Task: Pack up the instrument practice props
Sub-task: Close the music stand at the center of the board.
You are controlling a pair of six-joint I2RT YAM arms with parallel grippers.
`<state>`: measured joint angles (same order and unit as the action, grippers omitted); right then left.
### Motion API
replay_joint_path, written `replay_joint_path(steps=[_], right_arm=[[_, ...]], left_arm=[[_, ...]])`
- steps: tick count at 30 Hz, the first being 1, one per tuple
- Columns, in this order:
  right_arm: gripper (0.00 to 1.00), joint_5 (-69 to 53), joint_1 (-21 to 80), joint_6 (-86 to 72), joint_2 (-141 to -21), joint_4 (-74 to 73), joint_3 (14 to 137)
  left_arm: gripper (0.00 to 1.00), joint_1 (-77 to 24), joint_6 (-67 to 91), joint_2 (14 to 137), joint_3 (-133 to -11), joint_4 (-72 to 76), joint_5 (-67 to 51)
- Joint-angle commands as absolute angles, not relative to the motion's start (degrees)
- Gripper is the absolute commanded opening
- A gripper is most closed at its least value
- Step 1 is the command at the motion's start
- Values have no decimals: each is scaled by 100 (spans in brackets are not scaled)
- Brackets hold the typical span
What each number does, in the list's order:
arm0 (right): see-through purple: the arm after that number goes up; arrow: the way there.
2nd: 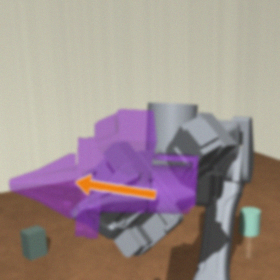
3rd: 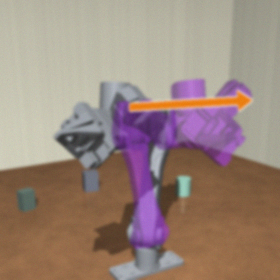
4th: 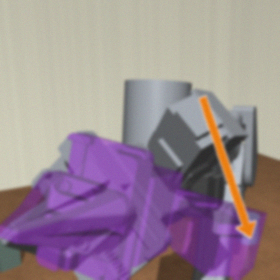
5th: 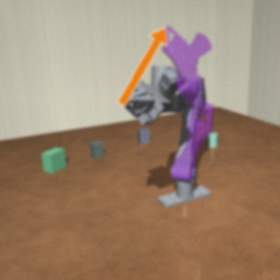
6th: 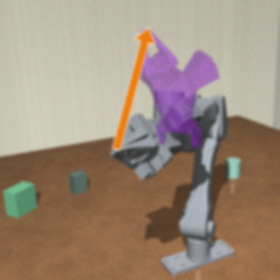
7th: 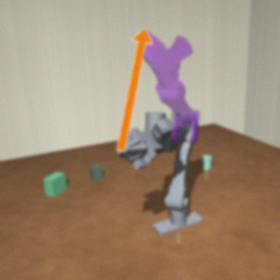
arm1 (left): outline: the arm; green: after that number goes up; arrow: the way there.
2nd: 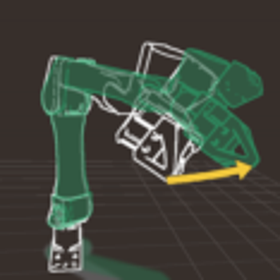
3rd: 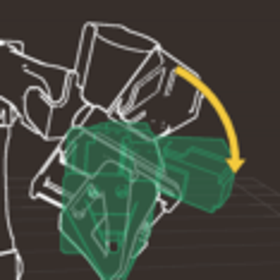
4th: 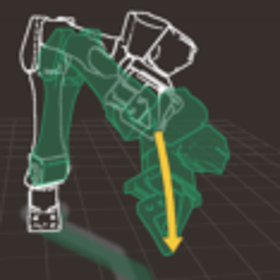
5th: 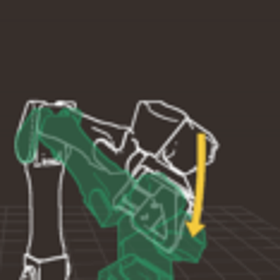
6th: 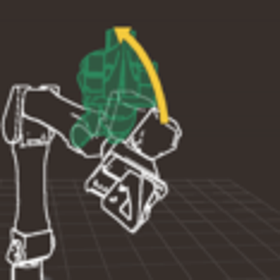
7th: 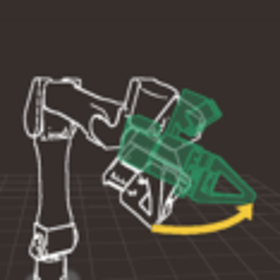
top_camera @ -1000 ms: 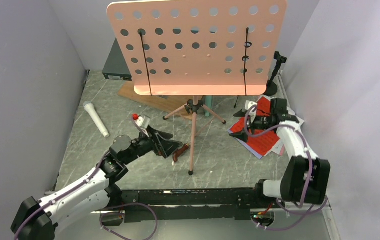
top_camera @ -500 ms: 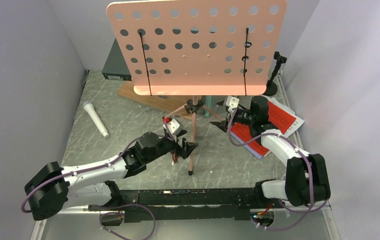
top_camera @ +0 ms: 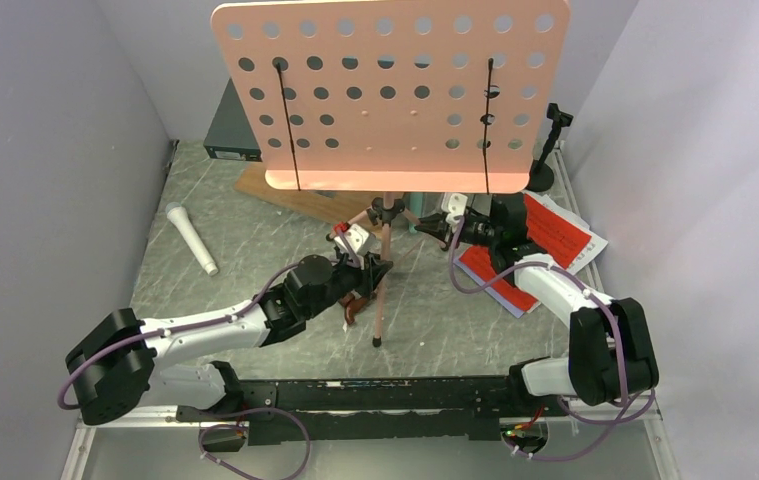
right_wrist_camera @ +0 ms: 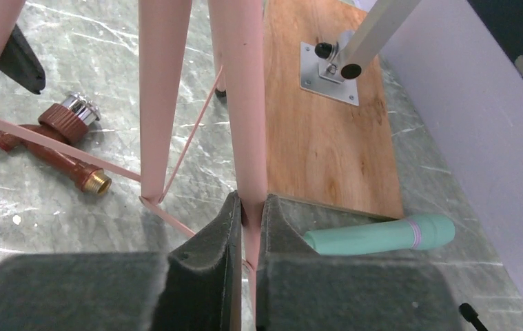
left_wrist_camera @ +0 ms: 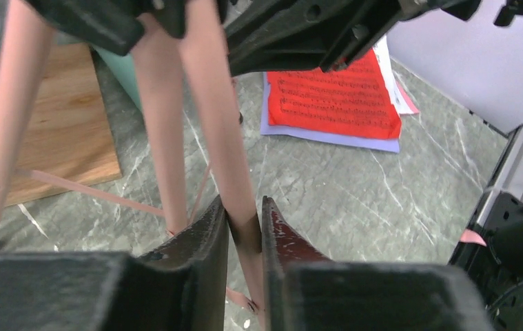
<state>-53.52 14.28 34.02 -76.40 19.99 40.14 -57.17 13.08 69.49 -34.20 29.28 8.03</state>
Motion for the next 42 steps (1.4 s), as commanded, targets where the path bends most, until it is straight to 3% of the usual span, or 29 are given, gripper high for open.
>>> replay_joint_path(steps=[1,2,10,22,42], right_arm=[[0,-5590,1520,3190,-7529,1903,4336],[0,-5616,1520,3071,-7478,1925,4348],[0,-5987,1521,1677,-7008,2509,4315],[0,-6162,1506,1290,-6871,2895,3891],[0,-6152,703,293,-7419,3472,3430]], left_arm=[[3,-5734,1301,6983,-3725,3108,930],[0,-5735,1292,6962,-3741,3122,961],[0,-5735,865,6813,-3994,3529,756],[0,-5730,520,7298,-4043,4272,438],[1,-5714,343,7589,-4302,4135,221]])
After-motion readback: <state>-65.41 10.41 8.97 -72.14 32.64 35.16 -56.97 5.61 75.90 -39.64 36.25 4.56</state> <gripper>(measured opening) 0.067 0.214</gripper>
